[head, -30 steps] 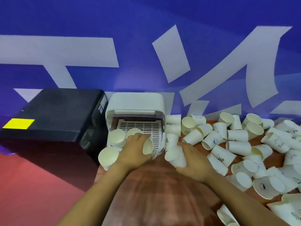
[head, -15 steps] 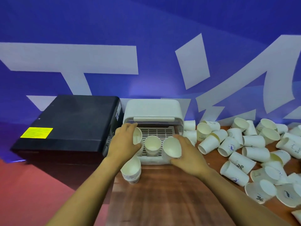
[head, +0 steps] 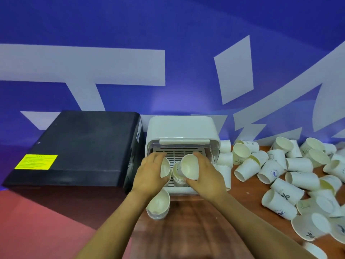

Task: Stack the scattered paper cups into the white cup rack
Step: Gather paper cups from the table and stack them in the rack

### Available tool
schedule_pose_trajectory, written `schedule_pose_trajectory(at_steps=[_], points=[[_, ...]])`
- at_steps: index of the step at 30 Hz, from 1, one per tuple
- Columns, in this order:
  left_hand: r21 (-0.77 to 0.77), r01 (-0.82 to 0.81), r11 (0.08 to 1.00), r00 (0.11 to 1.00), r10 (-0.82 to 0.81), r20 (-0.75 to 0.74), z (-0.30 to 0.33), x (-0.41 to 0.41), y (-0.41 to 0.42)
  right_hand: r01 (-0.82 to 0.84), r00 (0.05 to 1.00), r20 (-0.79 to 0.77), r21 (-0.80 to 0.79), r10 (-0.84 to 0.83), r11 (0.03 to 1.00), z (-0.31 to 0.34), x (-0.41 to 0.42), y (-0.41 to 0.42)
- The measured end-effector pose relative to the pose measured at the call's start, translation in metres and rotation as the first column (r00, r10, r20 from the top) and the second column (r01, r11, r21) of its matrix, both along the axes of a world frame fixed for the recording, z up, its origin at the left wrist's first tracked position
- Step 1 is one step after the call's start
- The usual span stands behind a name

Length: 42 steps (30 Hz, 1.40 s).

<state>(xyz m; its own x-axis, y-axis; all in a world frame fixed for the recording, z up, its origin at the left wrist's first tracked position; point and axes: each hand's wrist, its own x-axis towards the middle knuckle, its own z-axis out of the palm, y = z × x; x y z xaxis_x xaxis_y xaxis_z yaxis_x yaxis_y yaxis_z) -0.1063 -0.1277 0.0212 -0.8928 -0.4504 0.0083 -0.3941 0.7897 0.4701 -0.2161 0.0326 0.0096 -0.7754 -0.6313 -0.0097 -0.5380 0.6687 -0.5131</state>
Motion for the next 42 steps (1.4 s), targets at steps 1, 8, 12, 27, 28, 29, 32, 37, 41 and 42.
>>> schedule_pose_trajectory(at_steps=[1, 8, 12, 27, 28, 29, 32, 37, 41, 42], points=[[0.003, 0.000, 1.000, 1.000, 0.000, 0.007, -0.002, -0.001, -0.001, 0.004, 1.000, -0.003, 0.026, -0.004, 1.000, -0.002, -0.001, -0.003], [0.003, -0.005, 1.000, 0.997, 0.005, 0.072, -0.018, -0.009, -0.007, -0.012, 0.996, 0.085, 0.166, -0.002, 0.986, -0.012, -0.010, -0.017], [-0.006, -0.001, 1.000, 0.996, 0.001, 0.087, -0.025, -0.014, -0.010, -0.041, 0.985, 0.174, 0.119, 0.020, 0.992, -0.021, -0.008, -0.018], [0.070, 0.012, 0.997, 0.963, -0.031, 0.268, -0.027, -0.014, -0.008, -0.143, 0.983, 0.139, 0.197, 0.117, 0.970, -0.021, -0.022, 0.011], [0.071, 0.015, 0.997, 0.974, -0.030, 0.224, -0.022, -0.012, -0.004, -0.131, 0.986, 0.127, 0.177, 0.110, 0.975, -0.018, -0.022, 0.017], [0.071, 0.025, 0.997, 0.985, -0.037, 0.169, -0.017, -0.010, 0.001, -0.116, 0.989, 0.115, 0.158, 0.098, 0.981, -0.016, -0.022, 0.024], [0.044, 0.089, 0.995, 0.996, -0.088, -0.024, -0.004, -0.002, 0.019, -0.062, 0.996, 0.078, 0.112, 0.053, 0.992, -0.009, -0.020, 0.049], [0.073, 0.181, 0.981, 0.976, -0.170, -0.135, 0.002, 0.006, 0.062, 0.010, 0.994, 0.109, 0.095, -0.020, 0.995, -0.008, -0.009, 0.105], [0.097, 0.277, 0.956, 0.956, -0.264, -0.126, -0.012, 0.007, 0.099, 0.110, 0.982, 0.138, 0.123, -0.126, 0.986, -0.011, 0.007, 0.153], [0.106, 0.296, 0.949, 0.953, -0.286, -0.102, -0.015, 0.007, 0.108, 0.134, 0.978, 0.143, 0.135, -0.153, 0.982, -0.012, 0.010, 0.164]])
